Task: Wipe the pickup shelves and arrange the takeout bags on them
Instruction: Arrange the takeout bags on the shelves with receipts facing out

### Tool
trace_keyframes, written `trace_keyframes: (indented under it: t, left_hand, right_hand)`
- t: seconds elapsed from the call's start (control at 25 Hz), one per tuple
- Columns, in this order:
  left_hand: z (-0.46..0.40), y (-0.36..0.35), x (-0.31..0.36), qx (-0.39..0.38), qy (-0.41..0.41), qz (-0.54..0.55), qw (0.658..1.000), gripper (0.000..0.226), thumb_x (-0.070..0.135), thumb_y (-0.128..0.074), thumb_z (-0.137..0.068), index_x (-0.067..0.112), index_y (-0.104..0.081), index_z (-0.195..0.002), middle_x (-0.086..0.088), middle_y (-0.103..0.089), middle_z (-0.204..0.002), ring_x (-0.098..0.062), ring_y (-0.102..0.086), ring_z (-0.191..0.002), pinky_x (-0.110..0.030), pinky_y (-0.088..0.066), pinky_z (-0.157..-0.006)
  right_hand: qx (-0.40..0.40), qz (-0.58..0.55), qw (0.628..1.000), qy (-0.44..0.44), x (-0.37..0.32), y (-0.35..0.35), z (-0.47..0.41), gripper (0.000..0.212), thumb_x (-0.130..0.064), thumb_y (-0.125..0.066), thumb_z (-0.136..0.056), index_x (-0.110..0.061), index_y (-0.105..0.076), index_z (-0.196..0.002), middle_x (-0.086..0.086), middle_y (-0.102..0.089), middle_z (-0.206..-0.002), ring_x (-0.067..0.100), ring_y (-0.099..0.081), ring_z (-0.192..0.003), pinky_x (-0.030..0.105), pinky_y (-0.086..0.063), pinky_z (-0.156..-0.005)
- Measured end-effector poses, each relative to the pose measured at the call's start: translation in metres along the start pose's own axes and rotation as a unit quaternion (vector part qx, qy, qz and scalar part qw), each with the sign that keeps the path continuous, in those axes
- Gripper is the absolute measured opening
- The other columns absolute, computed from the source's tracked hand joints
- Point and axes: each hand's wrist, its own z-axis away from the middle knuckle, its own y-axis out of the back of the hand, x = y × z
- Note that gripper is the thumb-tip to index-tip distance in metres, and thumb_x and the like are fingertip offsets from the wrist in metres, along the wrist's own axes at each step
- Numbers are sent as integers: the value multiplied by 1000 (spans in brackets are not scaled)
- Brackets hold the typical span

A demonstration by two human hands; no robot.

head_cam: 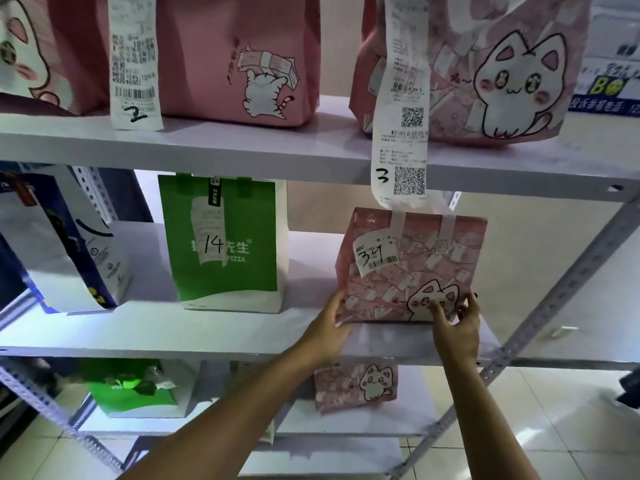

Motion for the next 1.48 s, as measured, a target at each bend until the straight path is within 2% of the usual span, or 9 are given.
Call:
trace_keyframes:
  t: [0.16, 0.28, 0.48, 0.56, 0.68, 0.96, 1.12, 1.28, 1.48]
  left_hand:
    - [13, 3, 1, 22, 4, -24, 999, 63, 9, -46, -100, 38, -25, -151, 17, -38, -137, -6, -36, -129, -25, -35, -98]
    - [30, 8, -9, 81, 23, -48, 995, 47, 11, -49, -100, 34, -44, -141, 12, -47, -143, -11, -47, -128, -26, -42, -97]
    - [72, 22, -37, 125, 11, -49, 991, 34, 9, -50, -98, 34, -61, -118, 16, -63, -124, 3, -57, -114, -13, -47, -92]
    - [89, 29, -47, 132, 15, -53, 990, 32, 10, -50, -97, 37, -62, -111, 18, -65, -118, 5, -59, -110, -14, -49, -91]
    - [114, 39, -60, 136, 17, -57, 989, 31, 13, -49, -96, 38, -63, -107, 24, -66, -110, 6, -61, -101, -14, -53, -80]
    - [188, 82, -89, 148, 1, -71, 986, 33, 9, -49, -94, 35, -64, -109, 18, -64, -113, 2, -57, -107, -27, -51, -89]
    - [248, 120, -112, 157, 8, -65, 985, 31, 14, -49, -93, 37, -63, -107, 21, -63, -114, -1, -55, -112, -28, -49, -92]
    - [305, 153, -141, 158, 29, -77, 984, 30, 24, -44, -87, 36, -63, -107, 20, -63, -112, -2, -55, -111, -27, -48, -93]
    - [350, 169, -183, 155, 53, -95, 982, 28, 17, -47, -97, 38, -62, -108, 22, -60, -115, 0, -53, -111, -18, -45, -90]
  right_hand:
    - [18, -16, 999, -22, 1, 5, 14, 71, -31, -70, -92, -29, -30, -152, 7, -51, -147, 19, -48, -133, 46, -41, -111]
    - [14, -11, 1000, -16, 2, 1, 43, 58, -35, -66, -94, -37, -37, -145, -4, -53, -146, 15, -50, -133, 46, -42, -110]
    - [-33, 28, 998, 55, 5, -20, 98, 43, -29, -61, -97, -31, -49, -138, -1, -55, -140, 17, -51, -129, 41, -45, -105]
    - [-65, 52, 993, 89, 7, -28, 119, 38, -28, -60, -98, -30, -52, -135, 1, -56, -135, 19, -52, -126, 40, -46, -101]
    - [-102, 71, 986, 111, 6, -36, 150, 36, -24, -58, -97, -31, -55, -132, -1, -57, -132, 18, -53, -123, 38, -47, -99]
    - [-141, 90, 979, 120, -7, -61, 244, 30, -25, -61, -94, -35, -56, -122, -9, -60, -122, 18, -58, -109, 33, -48, -88]
    - [-155, 103, 977, 107, -8, -84, 320, 27, -21, -63, -95, -30, -60, -120, -4, -63, -120, 15, -58, -107, 14, -42, -77]
    - [-191, 90, 973, 95, -6, -108, 391, 27, -15, -62, -95, -25, -64, -120, -4, -64, -119, 15, -59, -109, 31, -49, -91]
    - [-227, 100, 964, 93, 8, -124, 454, 28, -16, -62, -95, -30, -63, -119, -9, -62, -115, 9, -59, -108, 26, -47, -91]
